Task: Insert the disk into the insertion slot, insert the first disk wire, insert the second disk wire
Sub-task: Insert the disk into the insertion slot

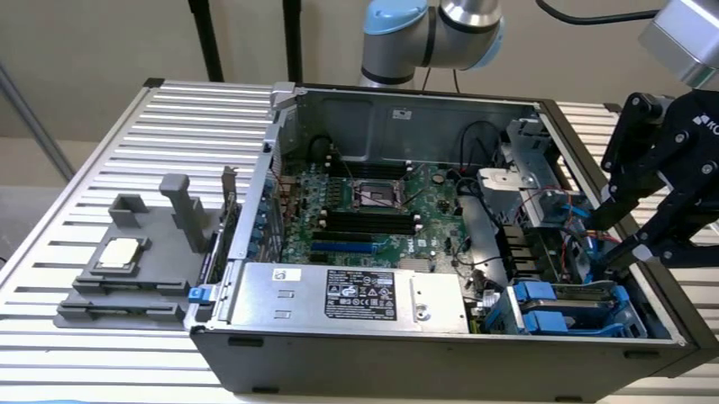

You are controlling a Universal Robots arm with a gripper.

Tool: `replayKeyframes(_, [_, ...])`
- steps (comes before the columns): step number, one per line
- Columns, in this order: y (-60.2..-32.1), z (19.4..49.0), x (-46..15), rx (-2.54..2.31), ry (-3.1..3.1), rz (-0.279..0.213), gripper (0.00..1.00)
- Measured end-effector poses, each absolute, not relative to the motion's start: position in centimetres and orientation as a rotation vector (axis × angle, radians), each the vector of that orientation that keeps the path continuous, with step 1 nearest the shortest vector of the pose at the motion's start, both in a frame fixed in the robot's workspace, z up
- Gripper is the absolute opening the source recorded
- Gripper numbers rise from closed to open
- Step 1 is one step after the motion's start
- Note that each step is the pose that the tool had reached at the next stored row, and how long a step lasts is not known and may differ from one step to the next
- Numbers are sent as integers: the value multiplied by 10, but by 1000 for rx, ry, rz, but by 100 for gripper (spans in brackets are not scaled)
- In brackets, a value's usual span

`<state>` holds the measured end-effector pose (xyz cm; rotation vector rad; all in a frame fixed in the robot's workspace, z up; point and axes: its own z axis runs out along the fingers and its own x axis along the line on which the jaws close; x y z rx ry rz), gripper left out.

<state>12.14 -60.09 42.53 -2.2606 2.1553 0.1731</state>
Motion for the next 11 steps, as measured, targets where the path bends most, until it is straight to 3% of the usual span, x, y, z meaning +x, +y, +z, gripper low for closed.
replayKeyframes(3, [-600,425,122,-2261,2155,173,38])
replayKeyframes(7, [-600,425,122,-2261,2155,173,19])
replayKeyframes(9, [-600,425,122,-2262,2154,173,19])
replayKeyframes(10, [-600,425,122,-2262,2155,173,13])
replayKeyframes(11, [-600,425,122,-2262,2154,173,13])
